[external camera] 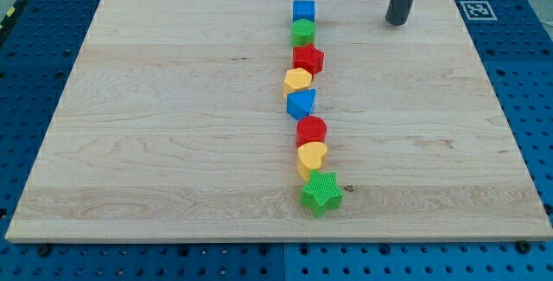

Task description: Push the blue cube towards center

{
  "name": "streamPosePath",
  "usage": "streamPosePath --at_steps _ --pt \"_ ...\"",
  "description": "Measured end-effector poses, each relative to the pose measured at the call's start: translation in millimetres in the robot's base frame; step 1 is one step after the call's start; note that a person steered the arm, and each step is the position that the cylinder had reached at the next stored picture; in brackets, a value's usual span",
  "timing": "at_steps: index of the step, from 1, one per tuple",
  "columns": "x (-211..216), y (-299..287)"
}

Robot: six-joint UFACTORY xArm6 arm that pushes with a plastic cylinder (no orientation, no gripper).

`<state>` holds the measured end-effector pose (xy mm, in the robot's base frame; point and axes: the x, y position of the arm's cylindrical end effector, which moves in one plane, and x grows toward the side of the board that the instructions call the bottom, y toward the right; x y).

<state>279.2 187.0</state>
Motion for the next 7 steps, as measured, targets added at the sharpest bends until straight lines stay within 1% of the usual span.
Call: streamPosePath --at_steps 2,3,4,5,6,7 --pt "0 0" --pt "0 -23" --pt "0 -62" --pt "-3 -82" --pt "-14 -85" --pt "-24 -105"
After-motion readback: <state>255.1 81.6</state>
